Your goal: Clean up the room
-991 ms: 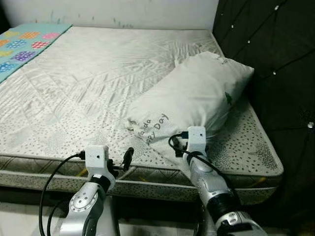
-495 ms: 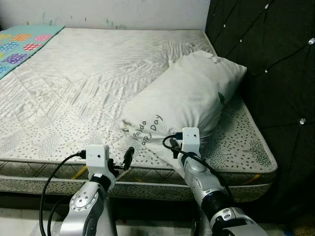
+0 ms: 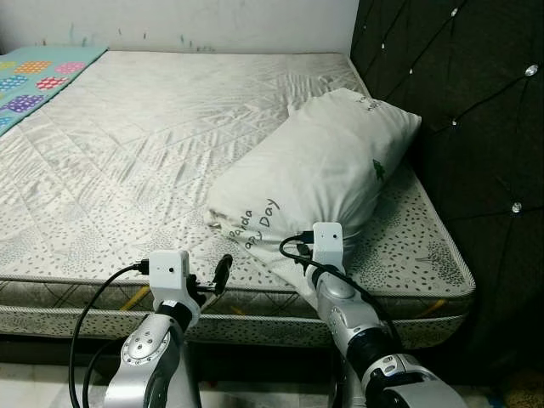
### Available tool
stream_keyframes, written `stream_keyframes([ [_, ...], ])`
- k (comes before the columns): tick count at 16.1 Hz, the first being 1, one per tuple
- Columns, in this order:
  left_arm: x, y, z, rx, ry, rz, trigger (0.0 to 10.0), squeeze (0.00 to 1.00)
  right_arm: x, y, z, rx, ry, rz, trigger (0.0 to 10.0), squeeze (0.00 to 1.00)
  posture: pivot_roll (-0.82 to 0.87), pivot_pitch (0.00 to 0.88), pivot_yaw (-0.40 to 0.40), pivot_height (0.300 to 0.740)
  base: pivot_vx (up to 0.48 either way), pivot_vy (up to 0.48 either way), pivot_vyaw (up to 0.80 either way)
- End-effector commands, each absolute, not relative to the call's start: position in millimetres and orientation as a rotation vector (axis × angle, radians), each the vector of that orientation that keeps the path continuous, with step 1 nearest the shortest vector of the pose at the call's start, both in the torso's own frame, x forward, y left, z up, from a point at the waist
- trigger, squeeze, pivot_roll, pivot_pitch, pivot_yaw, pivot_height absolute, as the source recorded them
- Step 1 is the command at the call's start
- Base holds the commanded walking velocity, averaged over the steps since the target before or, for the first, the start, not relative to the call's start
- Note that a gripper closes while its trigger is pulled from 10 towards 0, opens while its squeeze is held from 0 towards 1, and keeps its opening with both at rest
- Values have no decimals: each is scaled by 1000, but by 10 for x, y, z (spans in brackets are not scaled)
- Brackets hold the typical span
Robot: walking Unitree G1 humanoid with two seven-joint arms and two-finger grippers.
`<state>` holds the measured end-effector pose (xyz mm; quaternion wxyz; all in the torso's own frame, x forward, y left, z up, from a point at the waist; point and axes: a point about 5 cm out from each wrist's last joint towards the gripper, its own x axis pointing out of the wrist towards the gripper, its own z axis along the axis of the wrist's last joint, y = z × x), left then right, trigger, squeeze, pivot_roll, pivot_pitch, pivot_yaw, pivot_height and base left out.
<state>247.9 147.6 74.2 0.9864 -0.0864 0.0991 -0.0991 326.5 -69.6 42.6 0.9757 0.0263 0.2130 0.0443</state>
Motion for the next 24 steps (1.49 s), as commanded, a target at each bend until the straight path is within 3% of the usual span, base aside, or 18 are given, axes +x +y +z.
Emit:
stream_keyframes([
  [1,2493,1470,789,-168,182,-210,10000,0,3200,-560,352,70,487,124,0,0,-25,0,-18,531,0,0,0],
  [14,2505,1451,787,-161,179,-225,10000,0,3430,-820,546,63,411,50,0,0,-21,0,-24,531,0,0,0],
  [24,2530,1477,794,-155,169,-204,10000,0,3939,-1602,1353,-17,188,-178,0,0,-20,0,-32,531,0,0,0],
])
